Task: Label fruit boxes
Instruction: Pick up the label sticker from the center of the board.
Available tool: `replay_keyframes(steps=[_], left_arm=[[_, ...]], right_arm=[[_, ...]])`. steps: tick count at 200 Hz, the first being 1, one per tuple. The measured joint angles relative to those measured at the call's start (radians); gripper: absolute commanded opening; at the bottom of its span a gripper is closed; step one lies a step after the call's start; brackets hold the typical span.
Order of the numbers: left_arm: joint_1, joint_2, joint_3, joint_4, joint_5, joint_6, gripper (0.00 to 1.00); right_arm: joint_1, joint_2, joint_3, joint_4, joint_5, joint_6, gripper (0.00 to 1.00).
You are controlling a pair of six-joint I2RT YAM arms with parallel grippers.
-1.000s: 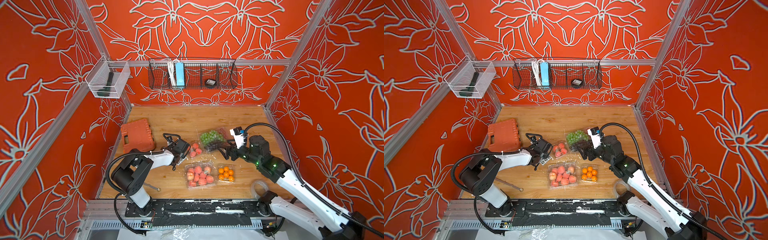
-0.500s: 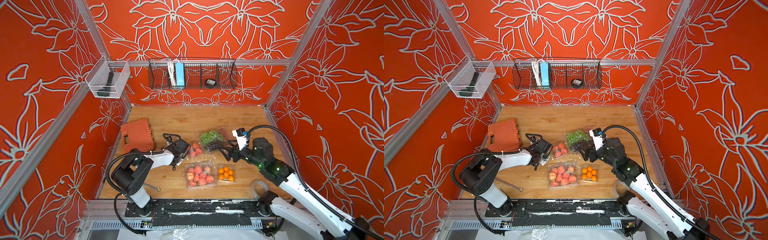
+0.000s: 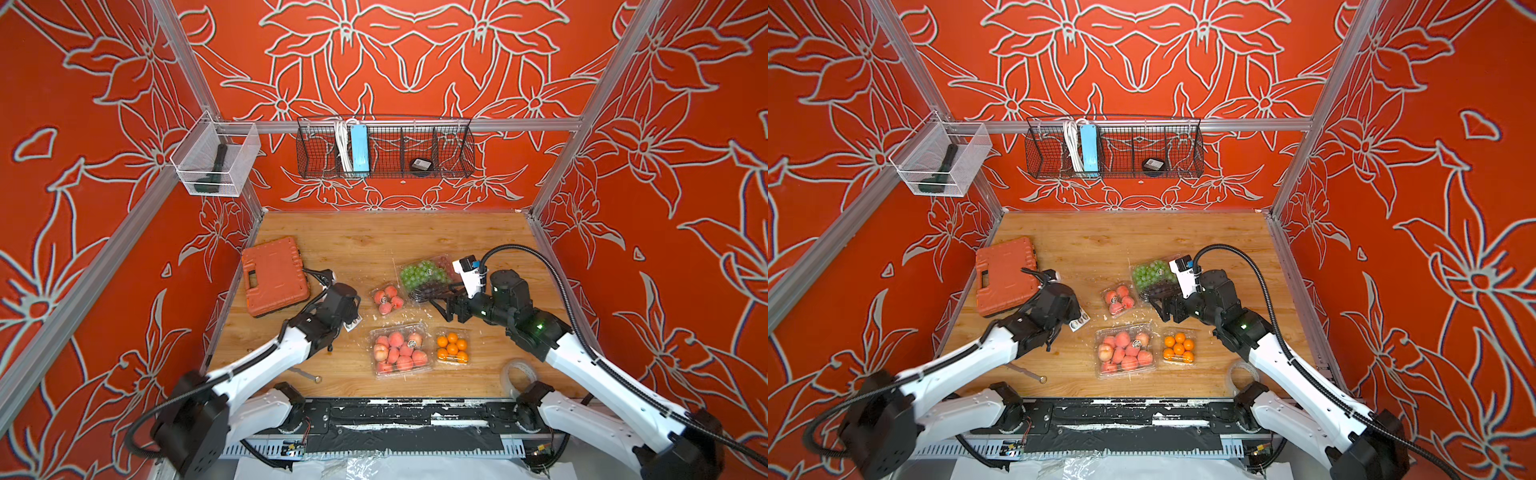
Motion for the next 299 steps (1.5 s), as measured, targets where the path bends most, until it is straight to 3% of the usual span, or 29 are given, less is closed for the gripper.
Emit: replay_keyframes(steps=[13, 41, 82, 124, 201, 216, 229, 231, 252, 278, 299], left_arm=[[0.0, -0.122, -0.017, 0.058, 0.06, 0.051, 0.08], [-0.004, -0.256, -0.042, 0.215, 0.236, 0.135, 0.09], [-0.018, -0.282, -0.074, 0.402, 0.494, 0.195, 0.09], [-0.028, -0.292, -0.076, 0.501, 0.549, 0.24, 0.09], [-0.029, -0.269, -0.077, 0.558, 0.576, 0.263, 0.09], [-0.029, -0.251, -0.077, 0.569, 0.574, 0.264, 0.09], [-0.029, -0.233, -0.078, 0.577, 0.574, 0.264, 0.11], [-0.029, -0.23, -0.078, 0.578, 0.574, 0.265, 0.11], [-0.029, -0.221, -0.078, 0.58, 0.562, 0.27, 0.23], [-0.029, -0.222, -0.078, 0.581, 0.558, 0.265, 0.68], [-0.029, -0.232, -0.079, 0.583, 0.606, 0.268, 0.78]], right_arm=[[0.0, 0.014, 0.002, 0.025, -0.056, 0.016, 0.98], [0.019, 0.067, 0.032, 0.105, -0.196, 0.052, 0.98], [0.099, 0.171, 0.115, 0.224, -0.319, 0.103, 0.94], [0.169, 0.245, 0.167, 0.262, -0.341, 0.111, 0.9], [0.198, 0.374, 0.216, 0.361, -0.388, 0.15, 0.4], [0.199, 0.384, 0.218, 0.385, -0.412, 0.166, 0.27], [0.199, 0.397, 0.222, 0.402, -0.426, 0.173, 0.03], [0.199, 0.399, 0.223, 0.402, -0.427, 0.167, 0.0], [0.199, 0.406, 0.224, 0.39, -0.428, 0.16, 0.0], [0.191, 0.373, 0.221, 0.352, -0.411, 0.124, 0.0], [0.156, 0.301, 0.202, 0.336, -0.419, 0.101, 0.0]])
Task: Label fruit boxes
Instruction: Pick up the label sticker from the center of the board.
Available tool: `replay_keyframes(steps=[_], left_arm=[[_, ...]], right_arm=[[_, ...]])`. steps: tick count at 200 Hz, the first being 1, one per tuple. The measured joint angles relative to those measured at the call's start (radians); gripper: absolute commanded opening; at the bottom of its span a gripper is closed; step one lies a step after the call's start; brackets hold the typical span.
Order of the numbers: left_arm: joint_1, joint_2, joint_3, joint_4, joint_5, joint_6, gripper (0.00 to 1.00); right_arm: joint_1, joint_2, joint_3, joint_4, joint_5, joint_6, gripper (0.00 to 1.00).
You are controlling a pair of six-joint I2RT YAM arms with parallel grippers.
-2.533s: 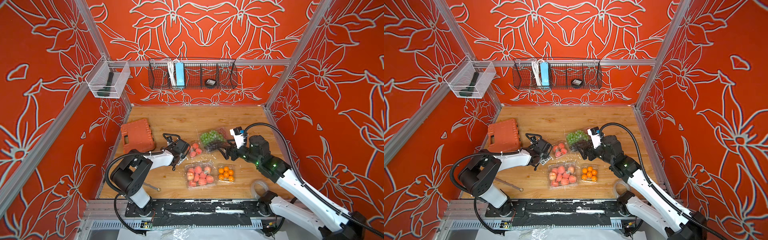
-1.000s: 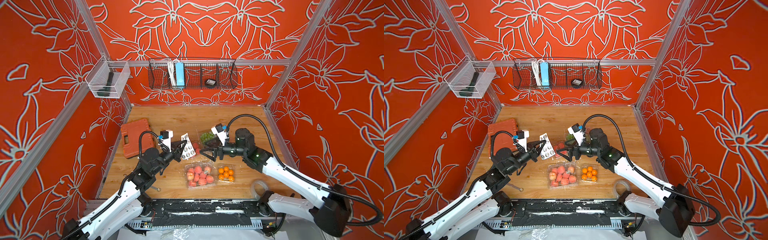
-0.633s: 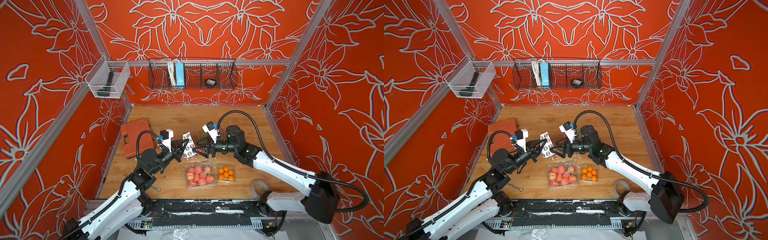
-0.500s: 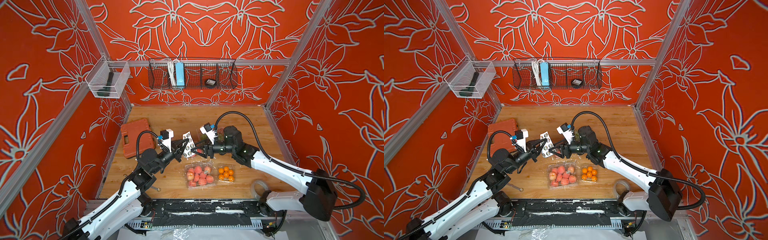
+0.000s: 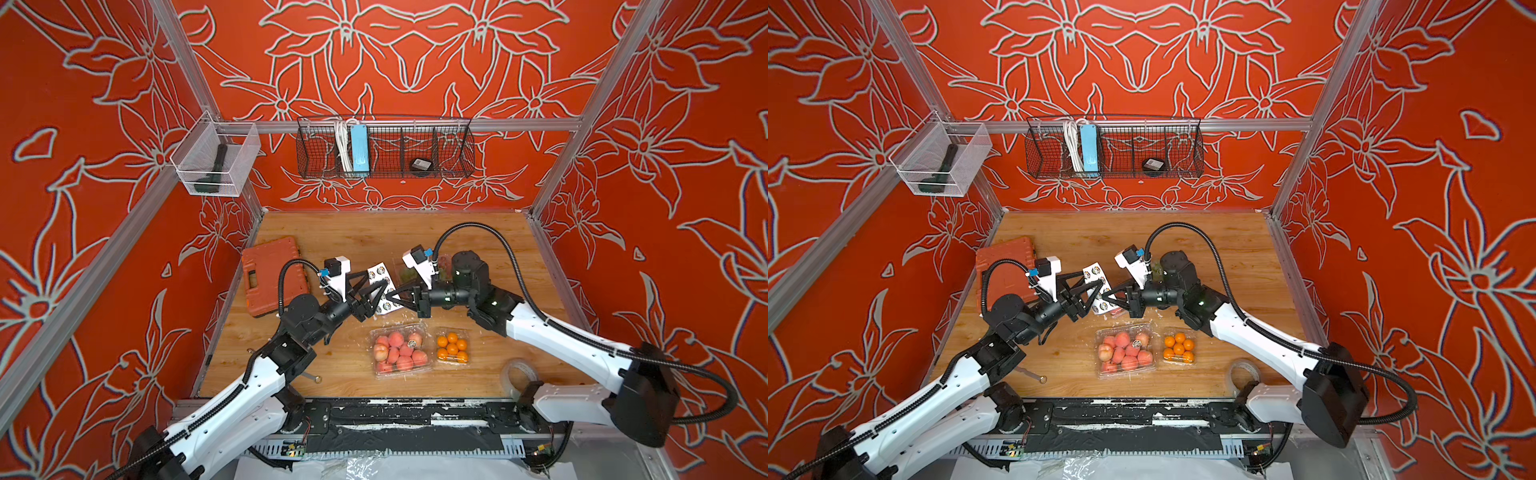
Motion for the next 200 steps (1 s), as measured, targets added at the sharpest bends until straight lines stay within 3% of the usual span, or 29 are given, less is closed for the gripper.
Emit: replay_keyframes(steps=[34, 70, 90, 104, 160, 200], left_arm=[[0.0, -0.05, -0.064, 0.099, 0.233, -0.002, 0.81], [0.0, -0.034, -0.097, 0.192, 0.437, 0.005, 0.8], [0.0, -0.009, -0.097, 0.222, 0.476, 0.009, 0.77], [0.0, 0.01, -0.098, 0.247, 0.499, 0.011, 0.67], [0.0, 0.043, -0.098, 0.319, 0.556, -0.01, 0.61], [0.0, 0.057, -0.098, 0.36, 0.577, -0.039, 0.39]], right_arm=[[-0.101, -0.15, -0.06, 0.001, -0.027, -0.003, 0.0], [-0.114, -0.237, -0.099, 0.018, -0.096, 0.008, 0.0], [-0.117, -0.257, -0.112, 0.029, -0.126, 0.015, 0.0], [-0.12, -0.265, -0.114, 0.03, -0.138, 0.019, 0.0], [-0.122, -0.264, -0.131, 0.079, -0.173, 0.052, 0.0], [-0.122, -0.243, -0.139, 0.118, -0.176, 0.077, 0.0]])
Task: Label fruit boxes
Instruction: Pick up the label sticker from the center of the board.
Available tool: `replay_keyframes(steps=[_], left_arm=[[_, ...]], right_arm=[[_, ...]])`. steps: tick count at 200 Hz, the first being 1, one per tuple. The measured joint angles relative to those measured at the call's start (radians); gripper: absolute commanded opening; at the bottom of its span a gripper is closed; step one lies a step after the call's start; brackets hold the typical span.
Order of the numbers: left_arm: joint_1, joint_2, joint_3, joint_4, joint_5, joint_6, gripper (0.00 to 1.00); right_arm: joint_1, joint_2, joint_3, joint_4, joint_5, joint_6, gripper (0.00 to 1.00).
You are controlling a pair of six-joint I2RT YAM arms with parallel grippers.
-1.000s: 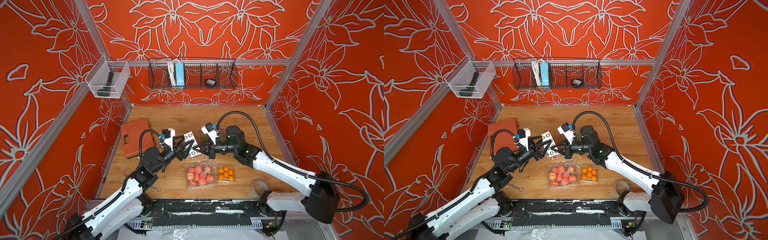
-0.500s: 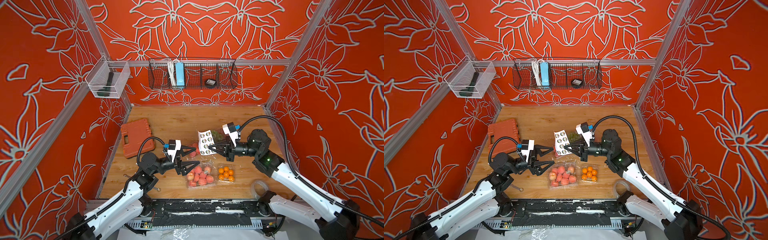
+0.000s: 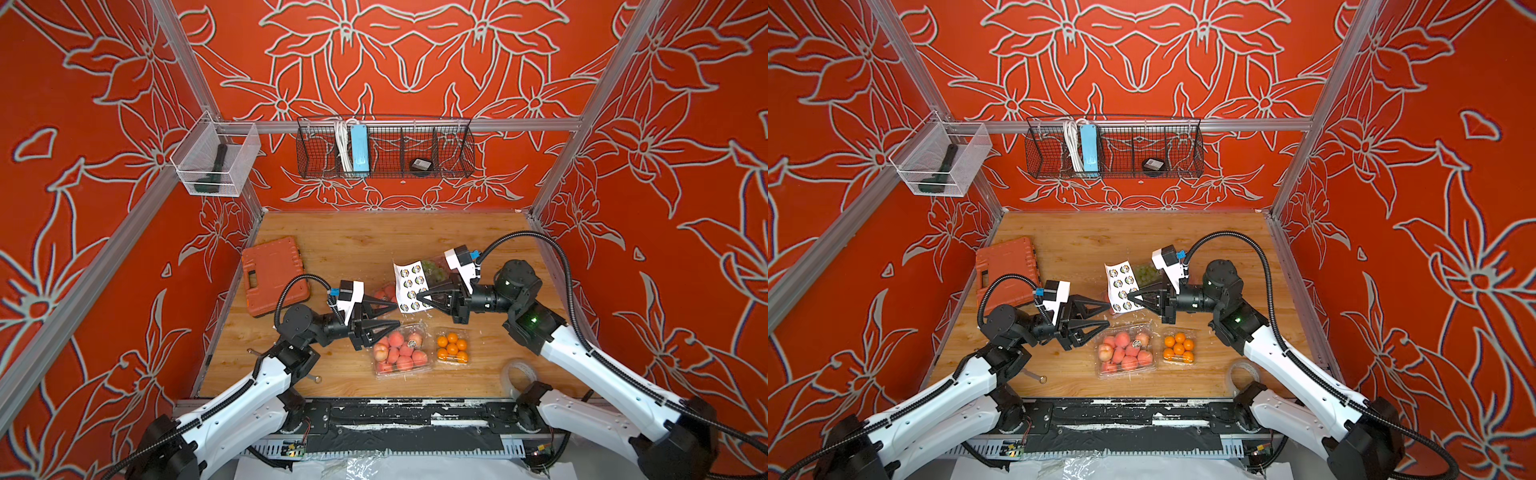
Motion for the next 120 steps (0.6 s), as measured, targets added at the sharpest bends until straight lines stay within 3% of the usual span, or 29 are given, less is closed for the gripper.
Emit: replay_keyframes(steps=[28, 58, 120], left_arm=[[0.0, 0.012, 0.0, -0.001, -0.001, 0.001, 0.39], [-0.001, 0.03, 0.0, -0.005, -0.017, 0.002, 0.52], [-0.007, 0.05, 0.0, 0.02, -0.018, -0.017, 0.45]], right_arm=[[0.0, 0.005, -0.01, 0.021, -0.001, 0.012, 0.0], [0.0, 0.006, -0.021, 0.047, -0.003, 0.031, 0.0], [0.0, 0.004, -0.032, 0.069, -0.021, 0.038, 0.0]])
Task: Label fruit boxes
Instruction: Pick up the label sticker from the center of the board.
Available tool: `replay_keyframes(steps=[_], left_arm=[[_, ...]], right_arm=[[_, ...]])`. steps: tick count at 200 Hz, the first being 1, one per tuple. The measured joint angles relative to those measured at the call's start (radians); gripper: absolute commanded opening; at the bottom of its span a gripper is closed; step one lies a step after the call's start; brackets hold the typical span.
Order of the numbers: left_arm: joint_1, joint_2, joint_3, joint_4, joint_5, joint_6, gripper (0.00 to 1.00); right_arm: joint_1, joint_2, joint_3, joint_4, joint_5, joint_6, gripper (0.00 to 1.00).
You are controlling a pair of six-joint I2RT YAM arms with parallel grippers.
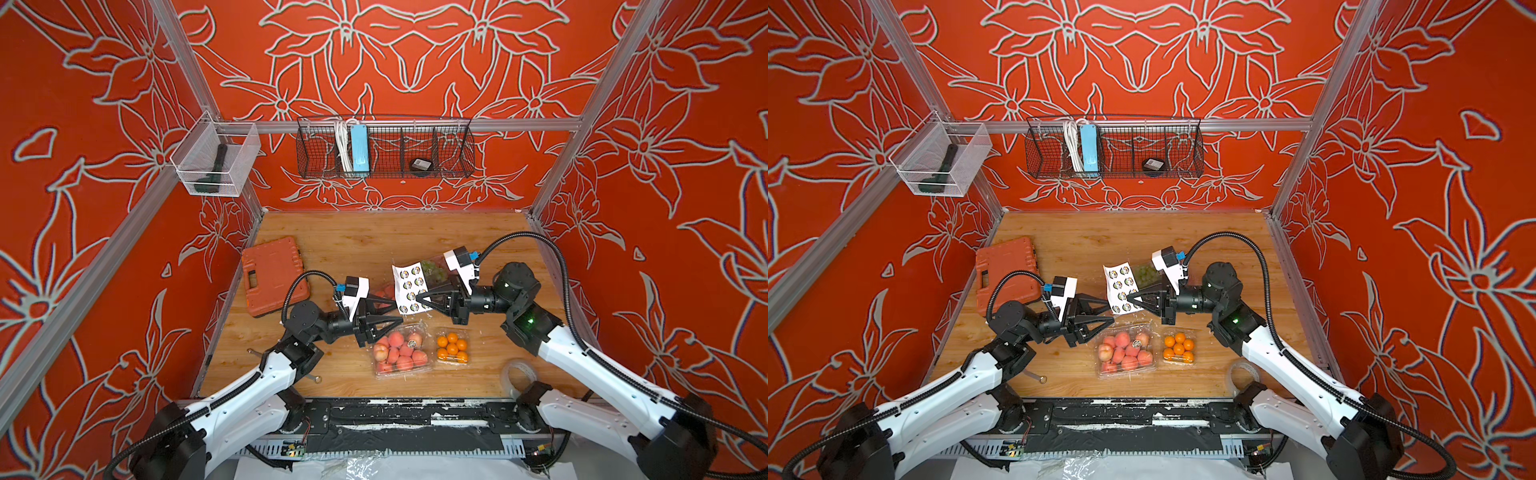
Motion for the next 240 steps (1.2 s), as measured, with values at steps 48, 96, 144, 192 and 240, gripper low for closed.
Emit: replay_keyframes(steps=[48, 96, 144, 192, 240], left_arm=[[-0.014, -0.027, 0.0, -0.018, -0.018, 0.024, 0.39], [-0.014, -0.004, 0.001, -0.024, -0.026, 0.026, 0.15], [-0.014, 0.006, 0.012, -0.029, -0.025, 0.024, 0.11], [-0.014, 0.012, 0.018, -0.029, -0.024, 0.023, 0.0], [-0.014, 0.023, 0.018, -0.006, -0.003, 0.003, 0.0]], right_arm=[[0.0, 0.006, 0.0, 0.018, -0.006, 0.008, 0.0], [0.0, 0.011, 0.0, 0.022, -0.007, 0.01, 0.0], [0.0, 0.022, -0.001, 0.023, -0.007, 0.01, 0.0], [0.0, 0.022, -0.008, 0.026, -0.007, 0.009, 0.0], [-0.002, 0.008, -0.036, 0.037, -0.031, 0.002, 0.22]])
